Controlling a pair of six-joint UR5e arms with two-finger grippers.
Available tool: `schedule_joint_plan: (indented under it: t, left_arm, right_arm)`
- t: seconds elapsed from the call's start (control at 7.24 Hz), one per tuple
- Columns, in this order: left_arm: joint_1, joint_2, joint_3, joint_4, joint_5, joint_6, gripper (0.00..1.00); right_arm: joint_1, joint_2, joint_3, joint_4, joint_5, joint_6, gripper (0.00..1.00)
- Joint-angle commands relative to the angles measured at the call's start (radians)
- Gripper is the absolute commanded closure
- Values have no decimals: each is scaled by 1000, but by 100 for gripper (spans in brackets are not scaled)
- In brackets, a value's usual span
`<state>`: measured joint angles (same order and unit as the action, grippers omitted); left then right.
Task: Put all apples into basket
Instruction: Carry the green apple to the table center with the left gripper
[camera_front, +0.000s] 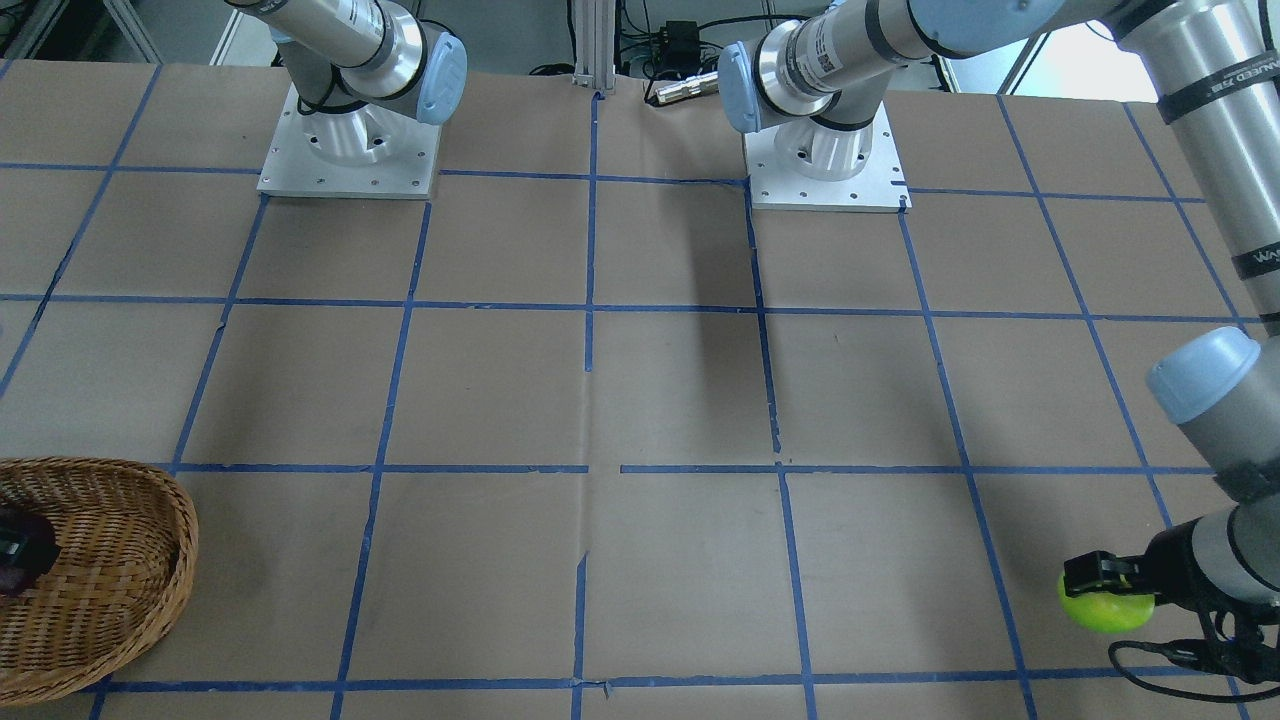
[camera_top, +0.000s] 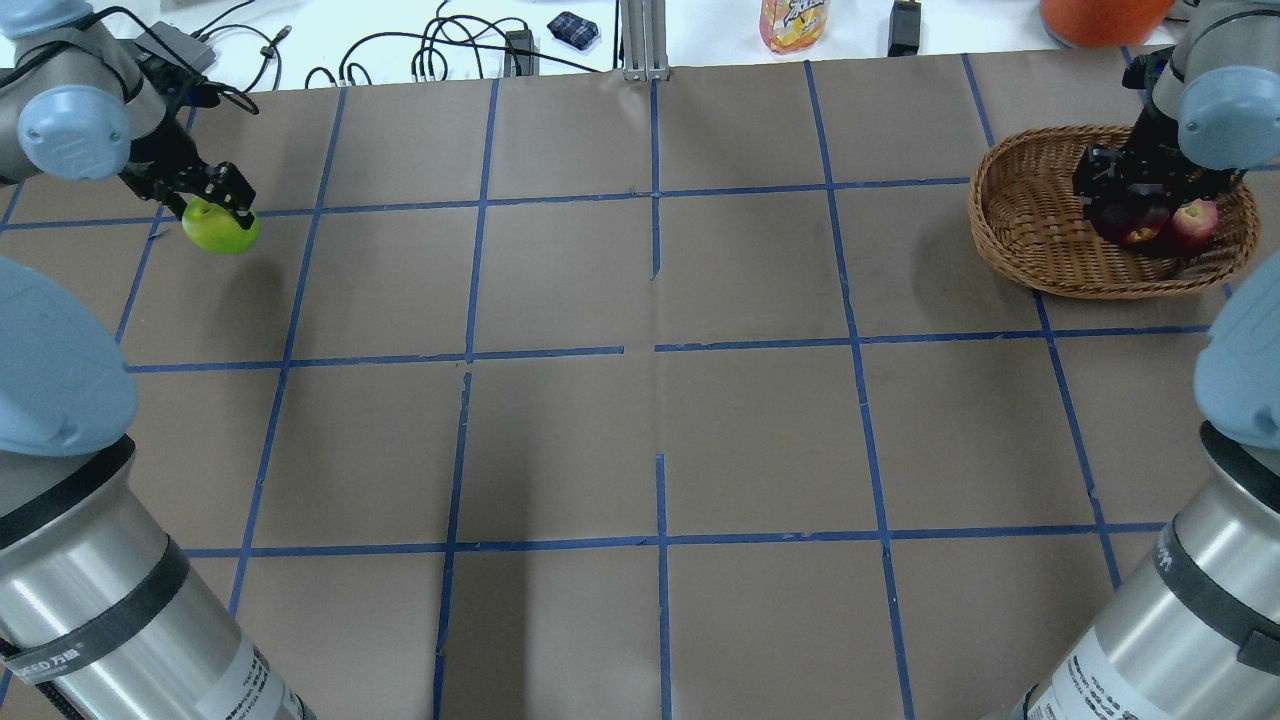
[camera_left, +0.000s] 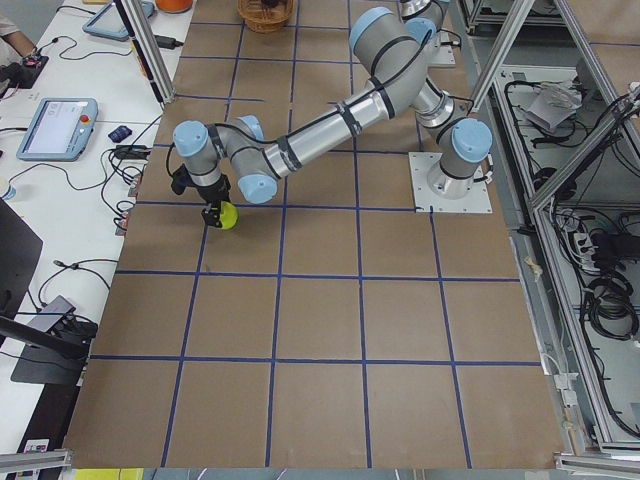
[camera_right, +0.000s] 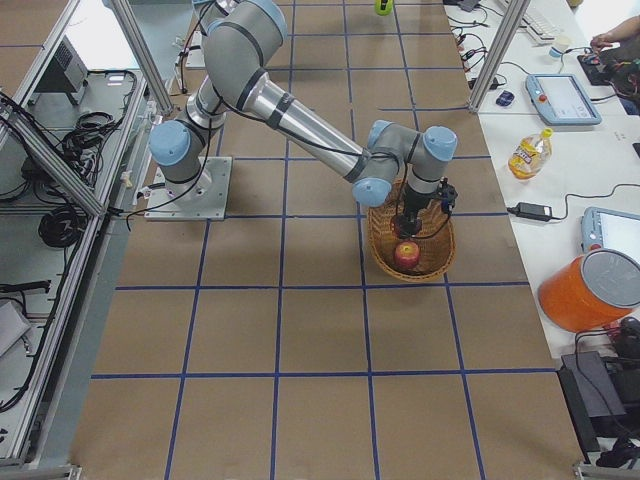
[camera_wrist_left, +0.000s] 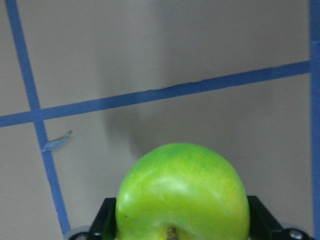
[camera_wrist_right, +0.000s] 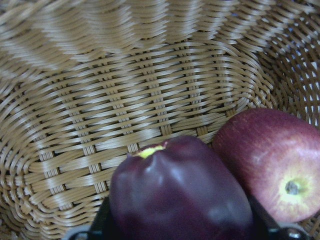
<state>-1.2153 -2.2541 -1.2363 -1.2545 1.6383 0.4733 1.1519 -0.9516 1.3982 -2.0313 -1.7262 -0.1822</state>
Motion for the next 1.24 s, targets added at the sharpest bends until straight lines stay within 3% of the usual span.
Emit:
schedule_joint_plan:
  t: [0.0, 0.41, 0.69, 0.97, 1.1]
  left_arm:
    - [-120, 65, -29, -80, -46, -239, 83]
    - [-306, 110, -86, -71, -72, -584, 83]
    - [-447, 104, -86, -50, -71, -819, 83]
    - [-605, 103, -104, -28, -69, -1010, 83]
    - [-651, 88, -129, -8, -71, -1109, 83]
  right_arm:
    - [0, 5, -1, -30, 5, 0, 0]
    - [0, -33, -4, 28, -9, -17, 0]
    - [0, -126, 19, 84, -3, -4, 0]
    - [12, -185, 4, 274, 29, -2, 0]
    - [12, -217, 4, 301, 99, 0, 0]
